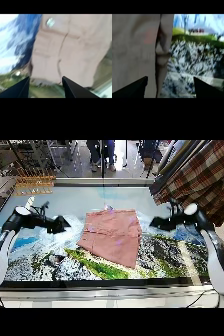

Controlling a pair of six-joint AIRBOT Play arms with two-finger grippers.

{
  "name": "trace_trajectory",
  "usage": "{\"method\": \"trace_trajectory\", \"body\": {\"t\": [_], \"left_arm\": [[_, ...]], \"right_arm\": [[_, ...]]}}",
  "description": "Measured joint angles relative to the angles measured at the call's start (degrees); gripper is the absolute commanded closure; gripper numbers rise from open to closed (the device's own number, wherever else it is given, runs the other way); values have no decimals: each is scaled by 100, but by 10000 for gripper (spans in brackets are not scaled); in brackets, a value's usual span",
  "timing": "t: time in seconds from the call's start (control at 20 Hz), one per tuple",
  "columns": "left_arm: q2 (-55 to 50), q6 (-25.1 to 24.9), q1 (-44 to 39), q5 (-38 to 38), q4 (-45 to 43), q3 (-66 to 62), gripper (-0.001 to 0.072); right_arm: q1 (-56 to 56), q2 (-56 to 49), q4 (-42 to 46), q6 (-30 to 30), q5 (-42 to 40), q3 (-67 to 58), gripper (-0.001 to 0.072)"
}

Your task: Fold the clothes and pants, and hang the long-sleeved shirts on hangers.

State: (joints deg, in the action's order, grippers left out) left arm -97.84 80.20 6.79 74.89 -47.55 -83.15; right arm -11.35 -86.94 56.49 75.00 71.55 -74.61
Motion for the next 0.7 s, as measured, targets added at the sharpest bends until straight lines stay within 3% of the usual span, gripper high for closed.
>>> {"method": "trace_trajectory", "body": {"t": [0.25,0.35,0.55,0.65,0.7], "left_arm": [[79,278,-601,-313,-391,752,211],[68,393,-765,-487,-402,866,210],[-140,673,-907,-772,-417,955,211],[-275,798,-931,-876,-330,968,260],[-330,828,-935,-929,-216,970,352]], "right_arm": [[-186,1432,-1187,-772,79,3174,96],[-170,1609,-1700,-988,-153,3934,150],[142,1537,-2450,-1209,-654,4566,143],[374,1338,-2723,-1228,-846,4680,143],[481,1226,-2949,-1270,-940,4708,151]]}}
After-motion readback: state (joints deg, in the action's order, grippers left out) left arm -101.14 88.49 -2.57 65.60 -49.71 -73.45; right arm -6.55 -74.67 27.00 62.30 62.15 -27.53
